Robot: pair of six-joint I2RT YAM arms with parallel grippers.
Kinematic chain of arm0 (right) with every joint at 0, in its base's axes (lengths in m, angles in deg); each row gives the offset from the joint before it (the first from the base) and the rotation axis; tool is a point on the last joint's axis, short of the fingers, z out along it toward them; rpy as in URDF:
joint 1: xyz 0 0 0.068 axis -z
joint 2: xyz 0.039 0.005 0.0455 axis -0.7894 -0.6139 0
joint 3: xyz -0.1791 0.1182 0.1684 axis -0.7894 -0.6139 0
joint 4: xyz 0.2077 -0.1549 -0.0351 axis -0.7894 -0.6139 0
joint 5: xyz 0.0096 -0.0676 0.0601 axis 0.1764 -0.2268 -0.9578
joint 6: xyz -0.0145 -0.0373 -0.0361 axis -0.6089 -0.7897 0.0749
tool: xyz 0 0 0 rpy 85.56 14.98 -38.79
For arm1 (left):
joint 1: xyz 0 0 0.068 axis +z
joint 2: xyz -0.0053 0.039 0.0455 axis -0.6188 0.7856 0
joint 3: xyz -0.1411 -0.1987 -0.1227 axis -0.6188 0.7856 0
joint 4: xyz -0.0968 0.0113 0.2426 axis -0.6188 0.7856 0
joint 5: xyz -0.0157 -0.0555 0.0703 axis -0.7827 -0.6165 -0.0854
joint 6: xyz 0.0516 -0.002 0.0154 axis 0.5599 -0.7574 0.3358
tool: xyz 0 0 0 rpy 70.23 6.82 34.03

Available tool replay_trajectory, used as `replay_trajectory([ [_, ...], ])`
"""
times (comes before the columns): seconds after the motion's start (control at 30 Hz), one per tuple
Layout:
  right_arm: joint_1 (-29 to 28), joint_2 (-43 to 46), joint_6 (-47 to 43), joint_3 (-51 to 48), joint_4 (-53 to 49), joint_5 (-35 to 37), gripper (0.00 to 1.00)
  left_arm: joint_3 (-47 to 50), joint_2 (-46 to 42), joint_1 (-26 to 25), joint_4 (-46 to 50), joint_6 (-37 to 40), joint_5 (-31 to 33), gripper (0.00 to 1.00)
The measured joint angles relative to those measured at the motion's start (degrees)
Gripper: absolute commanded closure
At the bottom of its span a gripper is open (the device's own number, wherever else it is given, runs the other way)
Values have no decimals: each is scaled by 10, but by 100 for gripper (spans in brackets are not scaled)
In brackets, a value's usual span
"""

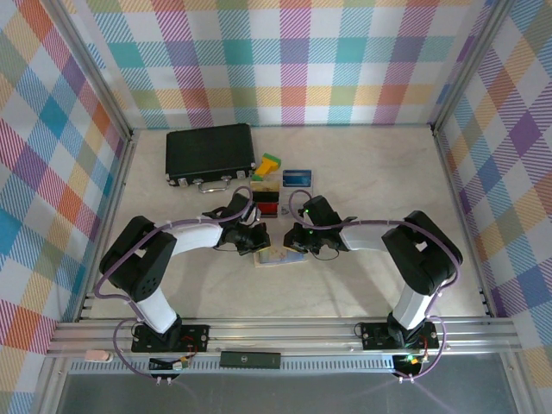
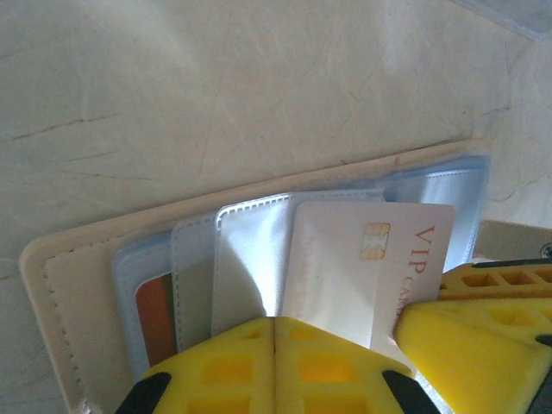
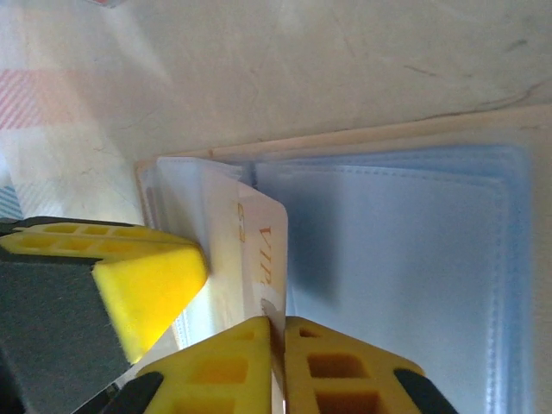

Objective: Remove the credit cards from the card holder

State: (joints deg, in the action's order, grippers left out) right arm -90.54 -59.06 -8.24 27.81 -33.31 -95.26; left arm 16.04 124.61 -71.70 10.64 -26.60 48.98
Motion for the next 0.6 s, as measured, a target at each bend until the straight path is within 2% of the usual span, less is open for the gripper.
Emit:
replay_trajectory([
  [0.3, 6, 90, -27, -22, -47, 72, 96, -16, 2, -2, 24, 35, 17, 82],
  [0.43, 22, 143, -43, -51, -42, 84, 96, -17, -20, -1, 33, 38, 27, 68],
  [0.6, 54, 211, -52, -70, -10, 69, 96, -32, -95, 7, 56, 36, 45, 52],
])
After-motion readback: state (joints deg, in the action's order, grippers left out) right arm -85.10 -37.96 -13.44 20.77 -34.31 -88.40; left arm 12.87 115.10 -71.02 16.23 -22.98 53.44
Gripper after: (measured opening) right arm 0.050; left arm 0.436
